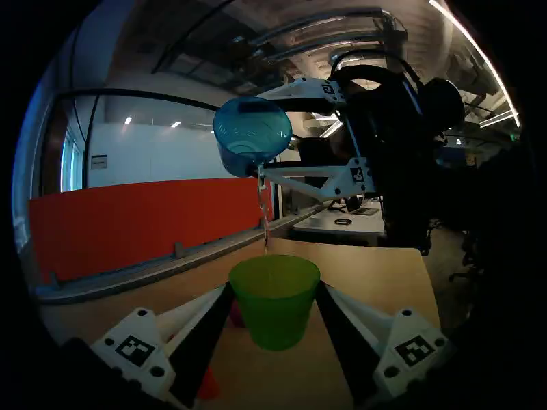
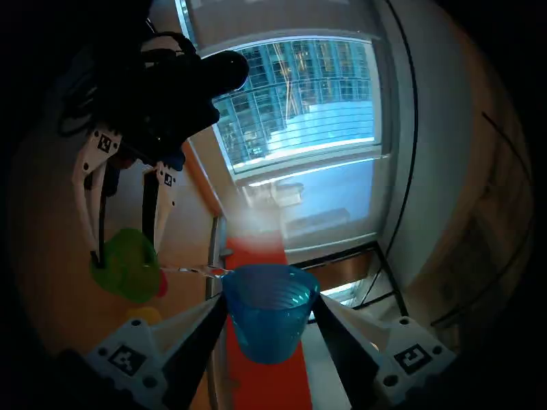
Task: Pour water
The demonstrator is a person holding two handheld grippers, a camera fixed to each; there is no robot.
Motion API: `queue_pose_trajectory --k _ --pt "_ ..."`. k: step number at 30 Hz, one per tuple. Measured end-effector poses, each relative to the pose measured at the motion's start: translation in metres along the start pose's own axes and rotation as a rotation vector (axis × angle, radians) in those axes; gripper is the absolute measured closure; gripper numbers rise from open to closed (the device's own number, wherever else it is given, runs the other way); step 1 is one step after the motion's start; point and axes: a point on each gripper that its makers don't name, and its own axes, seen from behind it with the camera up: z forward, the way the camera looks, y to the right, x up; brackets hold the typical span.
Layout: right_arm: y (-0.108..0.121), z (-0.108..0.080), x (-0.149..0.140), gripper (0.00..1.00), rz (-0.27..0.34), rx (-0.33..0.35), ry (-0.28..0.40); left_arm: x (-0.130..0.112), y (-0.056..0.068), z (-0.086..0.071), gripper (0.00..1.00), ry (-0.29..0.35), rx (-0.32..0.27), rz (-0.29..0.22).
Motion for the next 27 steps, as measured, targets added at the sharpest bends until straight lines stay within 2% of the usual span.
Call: queue_pose_trajectory --k 27 --pt "0.0052 0.0082 0.0078 0.11 -0.1 -0.009 -0.003 0.0003 0.0008 -0.0005 0.14 0.003 0.005 0.005"
